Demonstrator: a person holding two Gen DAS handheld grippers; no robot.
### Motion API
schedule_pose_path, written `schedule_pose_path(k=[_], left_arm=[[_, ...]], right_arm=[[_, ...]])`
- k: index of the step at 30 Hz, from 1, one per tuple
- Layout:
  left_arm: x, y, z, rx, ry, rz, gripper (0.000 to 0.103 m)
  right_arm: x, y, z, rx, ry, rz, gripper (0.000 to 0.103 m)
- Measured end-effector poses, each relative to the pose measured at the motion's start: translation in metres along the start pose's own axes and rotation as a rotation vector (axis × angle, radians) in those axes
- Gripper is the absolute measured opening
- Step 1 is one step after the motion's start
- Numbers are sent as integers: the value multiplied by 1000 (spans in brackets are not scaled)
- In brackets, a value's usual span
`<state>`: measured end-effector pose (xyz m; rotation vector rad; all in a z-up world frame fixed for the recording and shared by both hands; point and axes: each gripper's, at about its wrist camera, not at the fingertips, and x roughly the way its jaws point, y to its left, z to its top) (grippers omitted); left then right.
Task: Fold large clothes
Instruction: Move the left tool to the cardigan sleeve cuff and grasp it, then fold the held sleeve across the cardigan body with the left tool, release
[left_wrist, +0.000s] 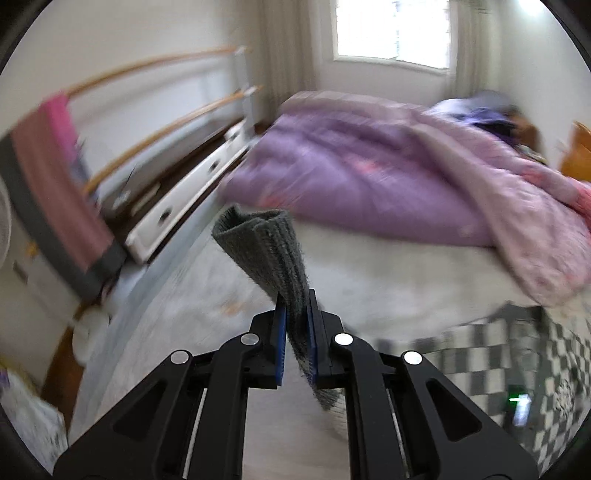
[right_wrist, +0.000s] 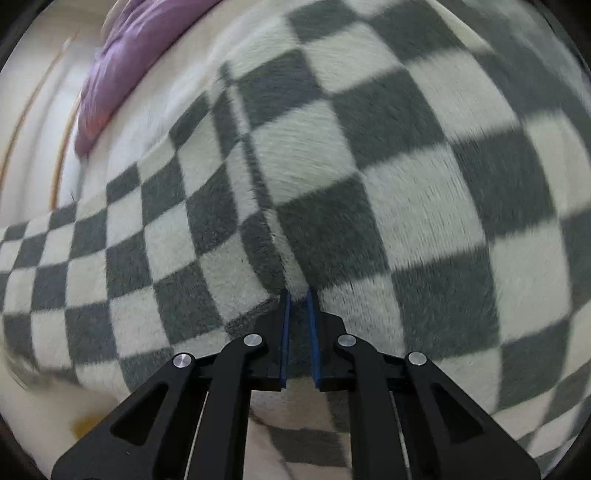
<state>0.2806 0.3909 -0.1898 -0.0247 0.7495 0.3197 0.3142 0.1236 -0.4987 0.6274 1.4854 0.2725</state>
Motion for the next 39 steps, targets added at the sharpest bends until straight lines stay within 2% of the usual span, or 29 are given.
schedule_pose_path(k=[2,6,8,10,14,18,21,23,24,26,27,28,29,30,31,32,34,36,39], left_arm=[[-24,-41,10,46,-37,-54,10],[-58,-135,15,162,-72,-157,10],[-69,-187,11,214,-58,-257,10],[-73,-231,0,261,-56,-283,10],[-55,-333,-32,323,27,-361,10],[-16,-418,-81,391,130,-369,10],[21,-469,-128,413,246,-364,10],[45,-494,-163,440,374,-373,14],[51,-499,-177,457,436,-377,19],[51,-499,-190,456,491,-399,29],[44,-492,-195,435,488,-407,48],[38,-484,-195,415,480,-407,73],[29,-469,-194,372,466,-411,81],[22,-455,-191,334,457,-424,83],[16,-439,-189,294,456,-438,85],[13,-423,-187,259,463,-436,88],[18,-389,-187,190,475,-361,89],[35,-350,-190,125,481,-265,88],[67,-303,-194,45,507,-139,80]], right_arm=[[-1,-8,-4,65,21,60,9],[-25,-20,-16,93,69,178,9],[-51,-40,-23,109,46,218,9],[-87,-66,-26,121,-4,227,9],[-171,-153,-36,181,-140,110,9],[-238,-248,-48,250,-210,-6,9],[-268,-307,-48,307,-242,-74,9],[-282,-337,-46,336,-256,-97,10],[-289,-349,-44,352,-261,-105,12],[-297,-360,-36,384,-267,-125,14],[-301,-363,-30,390,-263,-112,16],[-301,-361,-24,390,-258,-101,26],[-302,-359,-18,384,-252,-90,44],[-304,-353,-10,371,-252,-85,55],[-304,-344,-5,355,-260,-81,72],[-306,-336,3,322,-278,-69,78],[-298,-319,23,252,-283,-49,81],[-280,-307,42,199,-248,-61,81],[-240,-288,73,156,-198,-39,81]])
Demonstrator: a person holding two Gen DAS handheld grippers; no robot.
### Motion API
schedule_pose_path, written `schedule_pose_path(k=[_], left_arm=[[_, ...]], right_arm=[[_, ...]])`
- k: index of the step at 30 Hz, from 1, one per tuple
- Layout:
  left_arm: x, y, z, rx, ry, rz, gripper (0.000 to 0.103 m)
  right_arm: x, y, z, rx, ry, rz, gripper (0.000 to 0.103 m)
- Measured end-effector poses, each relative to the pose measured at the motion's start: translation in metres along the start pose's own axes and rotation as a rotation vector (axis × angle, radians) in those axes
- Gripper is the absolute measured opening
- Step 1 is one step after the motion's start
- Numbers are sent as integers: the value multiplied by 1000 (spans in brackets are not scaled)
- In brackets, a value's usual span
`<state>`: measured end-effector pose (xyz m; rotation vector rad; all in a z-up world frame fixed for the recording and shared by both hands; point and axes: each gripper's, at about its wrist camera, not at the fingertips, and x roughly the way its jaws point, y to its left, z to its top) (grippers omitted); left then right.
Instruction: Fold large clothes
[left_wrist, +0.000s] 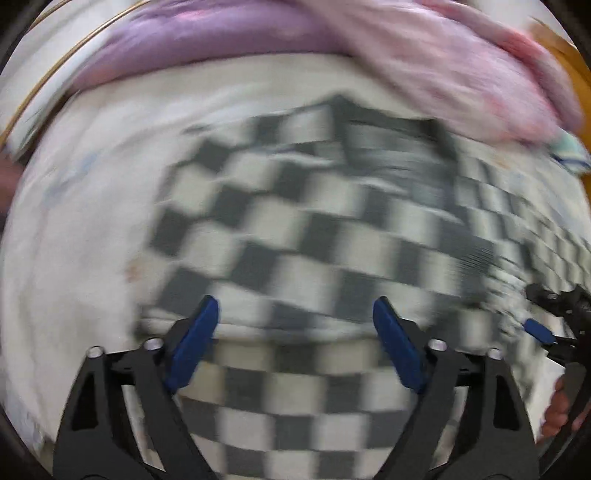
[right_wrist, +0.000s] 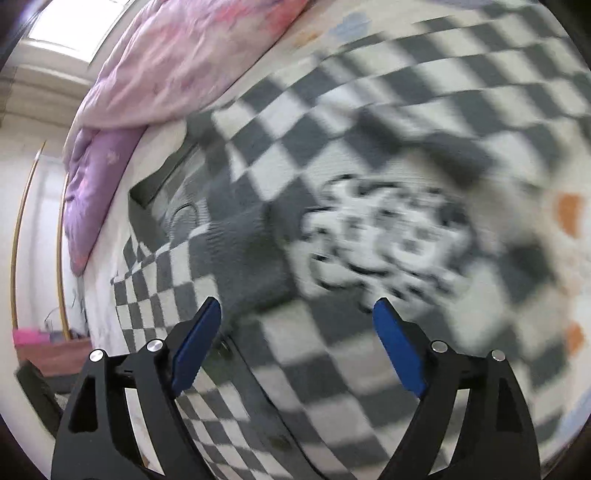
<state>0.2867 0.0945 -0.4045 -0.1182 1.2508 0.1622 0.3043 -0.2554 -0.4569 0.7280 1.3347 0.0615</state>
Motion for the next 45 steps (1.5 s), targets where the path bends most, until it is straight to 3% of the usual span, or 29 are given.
schedule_pose_path(k=[2,3,5,6,7,8,11,13,17,20,22,24,25,28,29,35,45], left_arm=[[15,31,3,-58,-8,58,79],[26,45,4,-61,2,97,71],[49,66,1,-49,70,125,47],[58,72,-2,-46,120,131,31],[64,77,-6,-44,149,120,29],[61,79,-10,-42,131,104,28],[59,81,-17,-45,159,92,27],[65,86,-19,-74,165,85,27],[72,88,-16,-67,168,90,27],[62,83,-18,-25,168,111,30],[52,78,-18,-22,194,75,54],[35,75,-20,-25,200,14,56],[22,73,-21,-16,188,12,59],[-13,65,-23,3,148,3,69],[-24,64,-23,1,138,-11,69],[-93,46,-16,31,81,-42,76],[-200,27,-41,109,-7,-88,80]], right_arm=[[34,14,11,-5,44,0,81],[45,20,13,-6,61,1,79],[62,33,17,-37,76,-7,39],[67,40,16,-77,76,-116,30],[68,45,16,-113,75,-185,13],[64,46,16,-121,72,-225,7],[56,35,12,-71,106,-263,3],[62,28,9,-115,73,-443,0],[65,28,5,-155,68,-456,1],[53,33,0,-145,86,-381,1],[40,39,-8,-143,90,-324,6],[20,51,-20,-189,66,-286,10],[9,60,-26,-219,50,-276,19],[-20,83,-47,-298,15,-274,70],[-31,89,-55,-315,-6,-272,73],[-104,116,-87,-347,-43,-223,76],[-223,144,-145,-365,-205,-251,86]])
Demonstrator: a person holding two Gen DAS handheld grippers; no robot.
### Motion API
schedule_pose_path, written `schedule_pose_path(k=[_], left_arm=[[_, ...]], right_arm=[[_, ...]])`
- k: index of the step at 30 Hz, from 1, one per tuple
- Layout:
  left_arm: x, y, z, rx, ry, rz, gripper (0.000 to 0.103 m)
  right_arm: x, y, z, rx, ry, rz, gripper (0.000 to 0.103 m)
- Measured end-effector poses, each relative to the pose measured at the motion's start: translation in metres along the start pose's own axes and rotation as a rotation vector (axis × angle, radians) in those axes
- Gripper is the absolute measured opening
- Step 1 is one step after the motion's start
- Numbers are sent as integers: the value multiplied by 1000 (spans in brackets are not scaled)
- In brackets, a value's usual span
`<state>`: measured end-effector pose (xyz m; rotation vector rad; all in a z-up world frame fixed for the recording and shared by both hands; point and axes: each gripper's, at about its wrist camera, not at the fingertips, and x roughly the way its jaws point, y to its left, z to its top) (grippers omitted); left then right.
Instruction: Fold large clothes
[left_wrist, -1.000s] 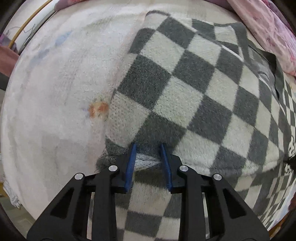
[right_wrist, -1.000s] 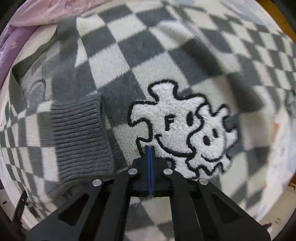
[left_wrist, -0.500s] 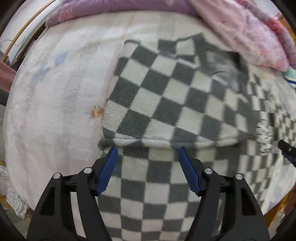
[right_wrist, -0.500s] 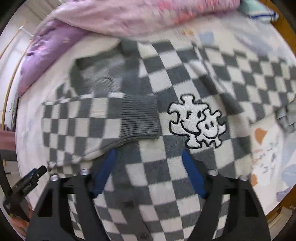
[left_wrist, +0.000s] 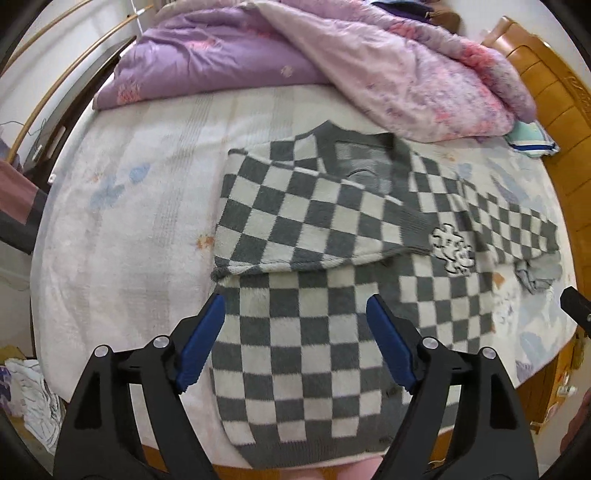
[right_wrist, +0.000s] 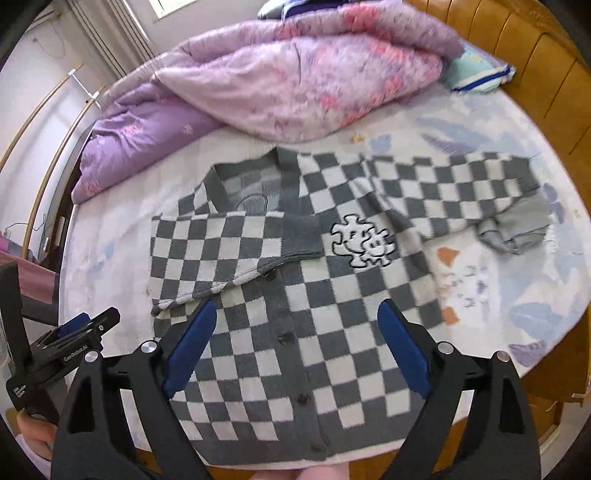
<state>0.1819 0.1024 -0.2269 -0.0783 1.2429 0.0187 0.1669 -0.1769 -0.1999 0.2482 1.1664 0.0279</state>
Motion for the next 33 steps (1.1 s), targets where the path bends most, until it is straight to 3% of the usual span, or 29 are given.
schedule_pose_path(k=[2,6,14,20,29,33], left_arm=[[-17,-6,-12,9,-20,-24,85],[-38,-21,-33,87,-21,-23,85],[-61,-67,-49,149,-49,-44,85],[-50,-127,-41,214,-47,0,85],[-21,-228,-16,211,-6,44,85],[1,-268,-7,226,10,50,85]], right_arm=[[-21,0,-7,-13,-13,-20,86],[-52,-12,-18,6,-53,-46,86],[-66,-63,-31,95,-58,-67,86],[-61,-113,-22,142,-44,-50,86],[-31,-208,24,173,17,15,86],[-12,-253,42,193,24,4,86]])
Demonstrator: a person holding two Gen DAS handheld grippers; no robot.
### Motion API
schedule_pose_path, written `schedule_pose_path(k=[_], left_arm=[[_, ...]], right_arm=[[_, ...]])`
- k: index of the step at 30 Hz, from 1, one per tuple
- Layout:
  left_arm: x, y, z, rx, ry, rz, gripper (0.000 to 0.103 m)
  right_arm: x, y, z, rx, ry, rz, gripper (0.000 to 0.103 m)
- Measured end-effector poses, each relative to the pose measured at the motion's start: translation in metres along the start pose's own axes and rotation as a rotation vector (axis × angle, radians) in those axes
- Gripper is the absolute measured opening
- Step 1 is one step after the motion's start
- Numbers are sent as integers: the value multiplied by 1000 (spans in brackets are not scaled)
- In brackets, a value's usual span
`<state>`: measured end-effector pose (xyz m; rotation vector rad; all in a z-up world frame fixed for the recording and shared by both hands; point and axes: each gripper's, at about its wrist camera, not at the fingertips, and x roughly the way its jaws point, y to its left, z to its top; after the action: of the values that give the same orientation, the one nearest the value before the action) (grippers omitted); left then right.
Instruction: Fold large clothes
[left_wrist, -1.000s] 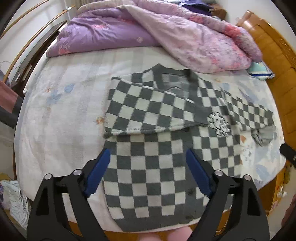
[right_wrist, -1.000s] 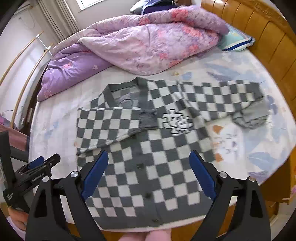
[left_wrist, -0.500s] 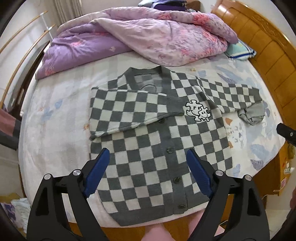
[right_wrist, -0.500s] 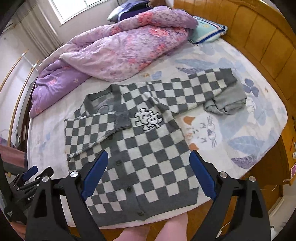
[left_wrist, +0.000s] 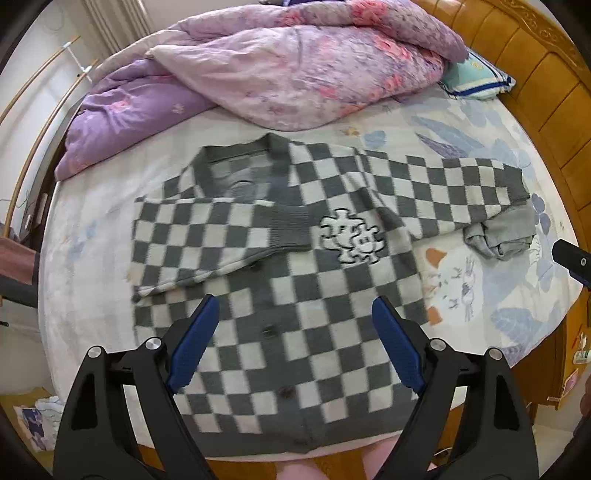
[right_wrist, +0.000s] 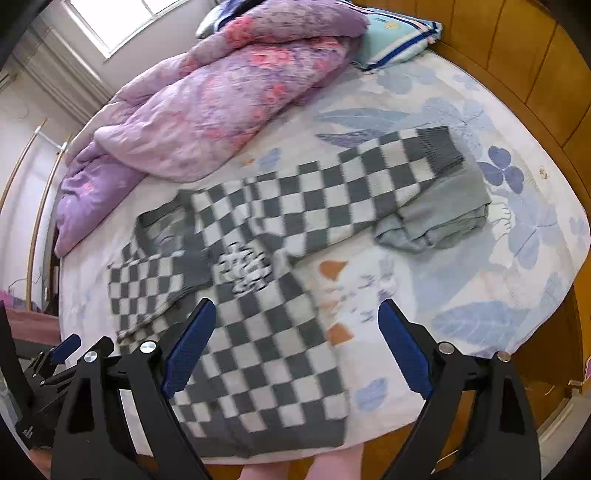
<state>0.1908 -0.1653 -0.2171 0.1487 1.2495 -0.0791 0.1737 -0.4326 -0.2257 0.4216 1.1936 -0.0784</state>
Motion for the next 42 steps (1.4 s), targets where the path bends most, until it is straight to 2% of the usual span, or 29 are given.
schedule_pose_path(k=[4,6,9,13,17,20,24,28,29,30,31,32,33,35,36,39,42], left_arm=[[31,-37,16,25,24,7,85],[50,-50,24,34,52,-35,85],[82,-62,35,-7,126,-159,85],[119,-73,49,-43,146,-167,85],[146,-82,59,-24,147,-194,85],[170,-90,66,1,174,-207,85],[193,-96,74,9,171,-184,84],[211,-92,85,-23,168,-202,72],[216,-91,88,-34,165,-212,71],[221,-89,91,-44,161,-220,65],[226,-89,94,-50,157,-225,59],[233,-87,97,-60,155,-232,56],[237,-88,99,-68,154,-239,49],[246,-87,103,-85,150,-266,33],[254,-89,105,-89,158,-262,22],[271,-96,109,-82,173,-257,15],[294,-103,107,-81,205,-266,9]], right_arm=[[26,-46,22,47,18,-14,86],[44,-74,33,80,30,-19,86],[69,-110,50,138,46,-32,86],[96,-153,72,227,39,-40,86],[121,-193,96,329,-1,-35,86],[137,-218,114,402,-62,1,86],[161,-241,137,474,-129,35,85],[183,-254,155,497,-172,28,80],[190,-256,158,500,-176,14,74],[195,-258,160,502,-178,5,70],[199,-260,162,504,-173,-15,48],[204,-261,163,500,-158,-69,20],[207,-262,164,479,-141,-113,14],[203,-265,161,483,-150,-71,10],[199,-265,160,481,-154,-61,9],[176,-253,159,420,-194,-12,9],[138,-224,167,349,-268,62,8]])
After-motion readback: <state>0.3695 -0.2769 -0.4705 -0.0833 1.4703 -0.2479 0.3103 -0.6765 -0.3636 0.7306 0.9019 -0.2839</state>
